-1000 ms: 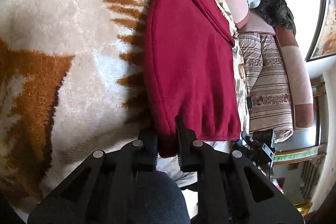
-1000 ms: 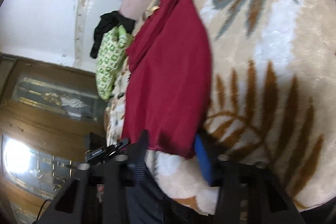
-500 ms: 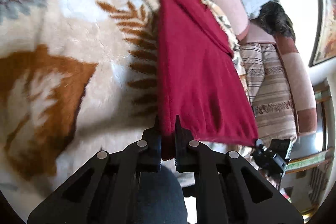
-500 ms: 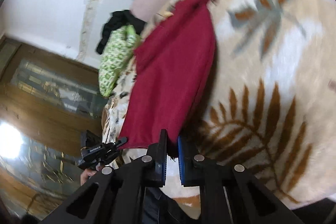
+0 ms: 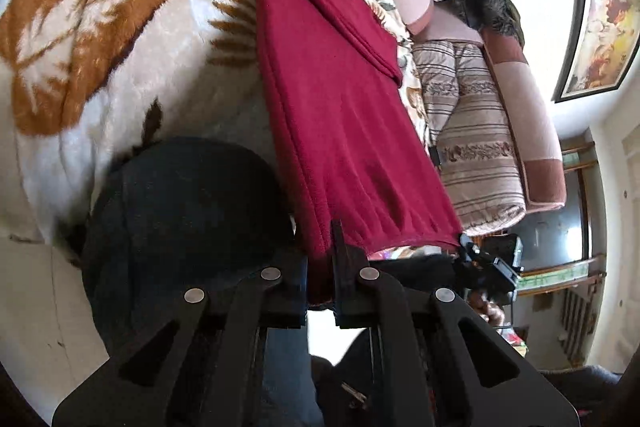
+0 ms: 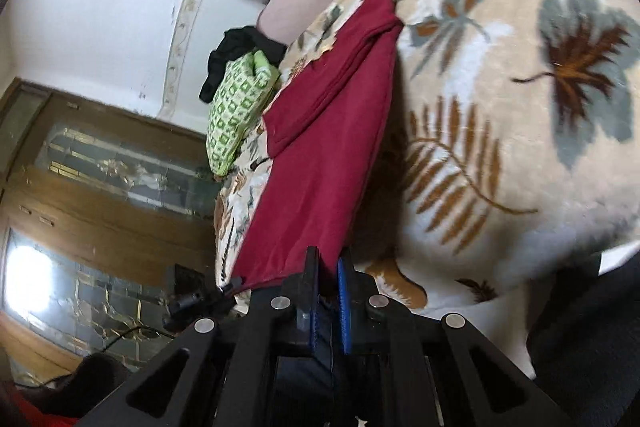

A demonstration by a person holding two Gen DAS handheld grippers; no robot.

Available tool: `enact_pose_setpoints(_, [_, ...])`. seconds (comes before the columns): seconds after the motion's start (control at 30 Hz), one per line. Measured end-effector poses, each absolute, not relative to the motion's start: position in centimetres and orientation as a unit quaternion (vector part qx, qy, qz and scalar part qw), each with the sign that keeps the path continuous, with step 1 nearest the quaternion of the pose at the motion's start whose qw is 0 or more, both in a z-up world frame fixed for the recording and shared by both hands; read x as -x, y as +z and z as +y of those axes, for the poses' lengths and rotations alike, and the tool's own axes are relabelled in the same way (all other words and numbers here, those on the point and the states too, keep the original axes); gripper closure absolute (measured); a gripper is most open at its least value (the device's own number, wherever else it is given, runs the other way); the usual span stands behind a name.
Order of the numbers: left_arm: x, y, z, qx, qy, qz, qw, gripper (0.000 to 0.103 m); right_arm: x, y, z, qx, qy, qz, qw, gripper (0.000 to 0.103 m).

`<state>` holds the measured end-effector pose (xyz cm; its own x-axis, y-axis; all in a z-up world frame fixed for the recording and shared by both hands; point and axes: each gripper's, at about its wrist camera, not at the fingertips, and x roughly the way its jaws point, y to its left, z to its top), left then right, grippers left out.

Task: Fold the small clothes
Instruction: 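Close the left tool on the hem while the right tool grasps the hem, then lift the hem with both tools and fold it over onto the collar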

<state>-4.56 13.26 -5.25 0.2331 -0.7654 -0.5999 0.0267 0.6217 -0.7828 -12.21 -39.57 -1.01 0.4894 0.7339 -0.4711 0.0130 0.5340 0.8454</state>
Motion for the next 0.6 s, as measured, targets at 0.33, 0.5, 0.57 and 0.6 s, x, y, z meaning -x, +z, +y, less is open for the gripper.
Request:
enact_pose_setpoints(0.33, [-6.9,-0.7,14.4,0.403,-0.251,0.472,0.743,0.096,2.0,4.3,-38.2,-0.389,0.268,0.387,0.792,0.095])
enact_pose_setpoints(0.5, [-15.0,1.0,13.8,0.401,-0.227,0.450,0.765,0.096,-6.6,4.0,-38.5,-0.388,0.240,0.381,0.804,0.095])
enact_pose_setpoints(0.57, [-18.8,1.3,13.4,0.400,-0.216,0.447,0.771,0.096,-10.1,4.0,-38.5,-0.382,0.225,0.376,0.813,0.095])
enact_pose_setpoints(0.6, [-20.2,1.3,13.2,0.398,-0.209,0.447,0.773,0.096,-11.9,3.8,-38.5,-0.385,0.219,0.372,0.816,0.095])
